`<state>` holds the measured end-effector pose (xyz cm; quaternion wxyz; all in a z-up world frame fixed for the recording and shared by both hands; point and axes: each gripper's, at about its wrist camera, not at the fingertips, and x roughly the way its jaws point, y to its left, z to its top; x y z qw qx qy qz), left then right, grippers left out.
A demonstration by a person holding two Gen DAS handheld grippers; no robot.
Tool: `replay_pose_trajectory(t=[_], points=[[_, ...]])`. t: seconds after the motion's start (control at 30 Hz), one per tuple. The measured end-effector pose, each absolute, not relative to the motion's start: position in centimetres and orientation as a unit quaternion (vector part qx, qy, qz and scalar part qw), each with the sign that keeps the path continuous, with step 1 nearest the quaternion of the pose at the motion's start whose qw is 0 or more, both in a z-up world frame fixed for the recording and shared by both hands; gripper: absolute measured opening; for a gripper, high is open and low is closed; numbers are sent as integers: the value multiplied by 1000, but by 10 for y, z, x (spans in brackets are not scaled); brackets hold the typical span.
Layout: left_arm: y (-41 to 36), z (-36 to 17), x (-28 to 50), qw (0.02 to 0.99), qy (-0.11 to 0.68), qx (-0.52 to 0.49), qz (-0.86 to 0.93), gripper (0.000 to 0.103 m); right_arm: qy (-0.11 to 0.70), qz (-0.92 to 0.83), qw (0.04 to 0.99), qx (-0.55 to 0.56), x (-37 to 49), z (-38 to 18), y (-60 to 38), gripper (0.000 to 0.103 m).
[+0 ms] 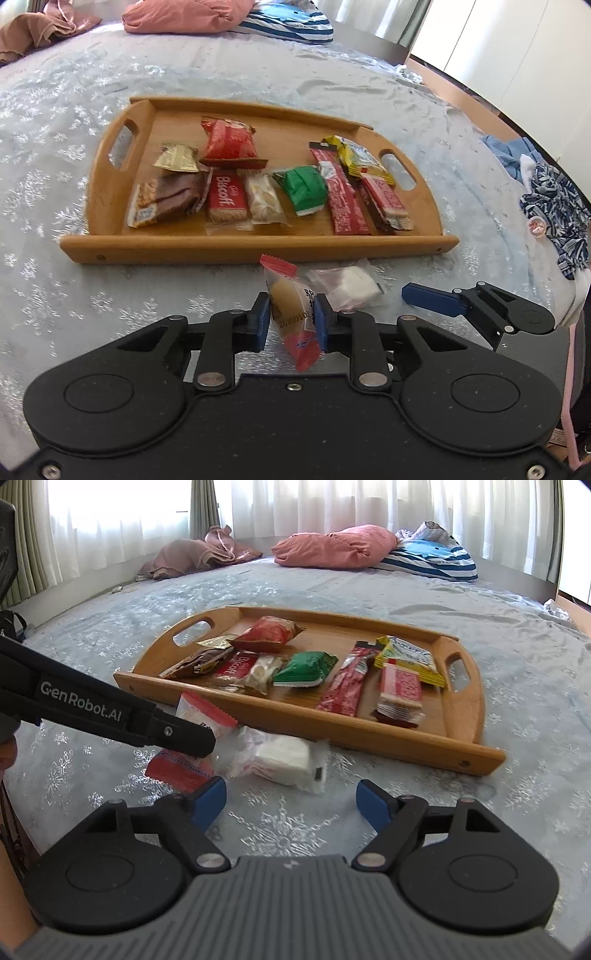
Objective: Organize snacks
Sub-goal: 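Close the left tool on the white-labelled packet while the right tool grasps the white wrapped item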
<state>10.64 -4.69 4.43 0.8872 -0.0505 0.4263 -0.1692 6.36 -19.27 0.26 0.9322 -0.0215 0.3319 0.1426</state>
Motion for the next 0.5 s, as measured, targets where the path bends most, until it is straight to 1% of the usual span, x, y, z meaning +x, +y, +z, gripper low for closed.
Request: replay_pose_trajectory(t=[0.2, 0.37, 0.47, 0.5], points=[[-36, 44, 106, 889, 424, -51, -164, 23, 334, 134, 933, -15, 71, 1, -183, 87], [-29, 38, 107, 886, 430, -57, -161, 26, 333, 111, 936, 2, 80, 0, -184, 87], [-27, 34, 108, 888, 430, -58, -154, 30, 334, 109, 936, 11, 84, -1, -185, 87], [-26, 33, 109, 886, 432, -63, -154, 34, 334, 109, 936, 13, 85, -1, -185, 87]])
